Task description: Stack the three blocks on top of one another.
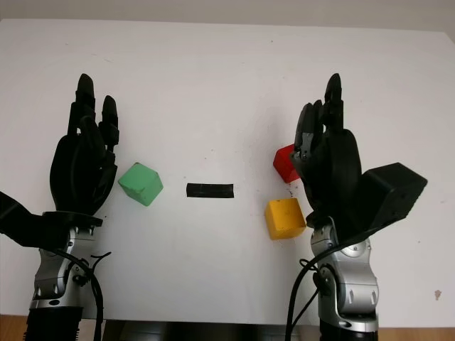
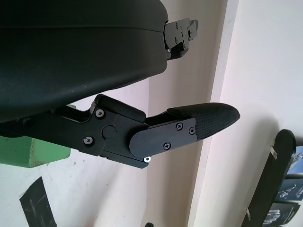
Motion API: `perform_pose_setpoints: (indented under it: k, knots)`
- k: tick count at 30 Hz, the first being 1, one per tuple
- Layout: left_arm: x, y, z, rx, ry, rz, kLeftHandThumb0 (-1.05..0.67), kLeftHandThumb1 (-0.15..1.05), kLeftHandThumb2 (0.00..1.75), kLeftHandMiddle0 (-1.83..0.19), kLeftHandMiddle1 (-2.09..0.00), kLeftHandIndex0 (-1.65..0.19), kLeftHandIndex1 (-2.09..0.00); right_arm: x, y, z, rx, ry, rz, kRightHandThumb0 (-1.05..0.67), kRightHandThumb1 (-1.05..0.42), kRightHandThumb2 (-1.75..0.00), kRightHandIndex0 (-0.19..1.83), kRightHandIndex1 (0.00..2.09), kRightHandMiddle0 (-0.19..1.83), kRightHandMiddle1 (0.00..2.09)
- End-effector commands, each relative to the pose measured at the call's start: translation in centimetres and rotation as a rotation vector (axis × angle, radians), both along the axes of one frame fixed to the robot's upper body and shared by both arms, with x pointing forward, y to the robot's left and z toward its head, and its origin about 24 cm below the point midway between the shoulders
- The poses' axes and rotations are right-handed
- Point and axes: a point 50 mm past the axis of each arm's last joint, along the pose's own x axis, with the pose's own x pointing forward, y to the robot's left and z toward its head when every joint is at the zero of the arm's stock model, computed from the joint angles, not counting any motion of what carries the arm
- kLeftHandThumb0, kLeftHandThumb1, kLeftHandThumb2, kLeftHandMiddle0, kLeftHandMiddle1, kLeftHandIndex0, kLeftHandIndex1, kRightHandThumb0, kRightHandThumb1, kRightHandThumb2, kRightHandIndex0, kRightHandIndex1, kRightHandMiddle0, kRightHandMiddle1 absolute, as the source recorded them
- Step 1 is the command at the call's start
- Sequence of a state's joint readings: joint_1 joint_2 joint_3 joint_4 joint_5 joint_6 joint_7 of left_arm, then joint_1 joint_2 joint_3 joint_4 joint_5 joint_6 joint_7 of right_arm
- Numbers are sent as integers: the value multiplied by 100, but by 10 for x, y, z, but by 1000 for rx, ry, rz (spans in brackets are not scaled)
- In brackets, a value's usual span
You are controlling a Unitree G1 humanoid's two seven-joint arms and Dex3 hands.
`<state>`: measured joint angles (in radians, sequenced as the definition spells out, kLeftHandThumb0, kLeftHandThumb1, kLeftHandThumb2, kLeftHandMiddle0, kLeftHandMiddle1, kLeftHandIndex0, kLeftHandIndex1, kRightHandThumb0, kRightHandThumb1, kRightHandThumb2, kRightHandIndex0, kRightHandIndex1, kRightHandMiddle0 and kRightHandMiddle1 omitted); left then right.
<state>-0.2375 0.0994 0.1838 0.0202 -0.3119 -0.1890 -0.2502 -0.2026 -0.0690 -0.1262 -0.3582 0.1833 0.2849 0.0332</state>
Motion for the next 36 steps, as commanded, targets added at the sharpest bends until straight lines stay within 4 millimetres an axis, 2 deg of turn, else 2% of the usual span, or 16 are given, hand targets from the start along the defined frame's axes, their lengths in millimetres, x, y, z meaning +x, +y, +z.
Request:
perform_pose_setpoints:
  k: [1,9,13,16,17,19,20,21,22,24,25,27,28,31,36]
  knots:
    - [1,0,4,9,-16,-1,-70,105,64,19,0,19,0,1,-1,3,-13,-14,2,-61,-105,-66,-19,0,-19,0]
    - [0,1,2,10,-7,-1,-71,105,64,19,0,19,0,4,-2,0,-13,-8,19,-62,-105,-65,-19,0,-19,0]
    - [-1,1,1,13,-10,9,-71,105,63,19,0,19,0,3,-11,8,-33,-39,19,-61,-105,-60,-19,0,-19,0]
    - [-2,1,2,15,-12,12,-71,105,64,19,0,19,0,4,-24,23,-89,-87,-7,-59,-105,-35,-14,3,-12,4]
    - [-2,1,2,12,-13,9,-71,105,64,19,0,19,0,4,-31,30,-142,-112,-19,-58,-104,-22,-8,6,-6,7]
    - [-2,1,2,11,-13,6,-71,105,64,19,0,19,0,4,-45,48,-266,-164,-35,-58,-100,-11,3,12,4,14]
    - [-2,1,2,12,-13,5,-71,105,64,19,0,19,0,3,-51,56,-316,-182,-36,-54,-96,-8,7,14,6,19]
    - [-2,1,2,13,-13,4,-71,105,64,19,0,19,0,4,-58,64,-369,-191,-40,-49,-92,-6,12,17,0,45]
    - [-2,0,2,12,-13,3,-71,105,64,19,0,19,0,4,-64,72,-424,-200,-49,-45,-89,-6,15,18,-4,60]
    - [-2,0,2,7,-12,2,-71,105,64,19,0,19,0,5,-75,86,-593,-222,-83,-44,-82,-4,24,21,-1,77]
    - [-2,0,2,3,-13,2,-71,105,63,19,0,19,0,6,-79,92,-685,-234,-104,-47,-79,-4,32,25,7,79]
    - [-3,0,2,2,-12,1,-72,105,63,19,0,19,0,6,-86,101,-855,-228,-133,-49,-75,-5,41,26,20,71]
    - [-3,0,2,4,-12,2,-72,105,63,19,0,19,0,6,-88,103,-912,-219,-141,-49,-73,-5,48,24,34,52]
    - [-4,1,2,16,-9,5,-72,105,63,19,0,19,0,6,-91,110,-1076,-199,-121,-50,-73,-5,58,16,55,22]
    - [-4,0,4,17,-7,7,-72,105,64,19,0,19,0,10,-92,115,-1230,-144,-82,-45,-71,-5,65,12,69,11]
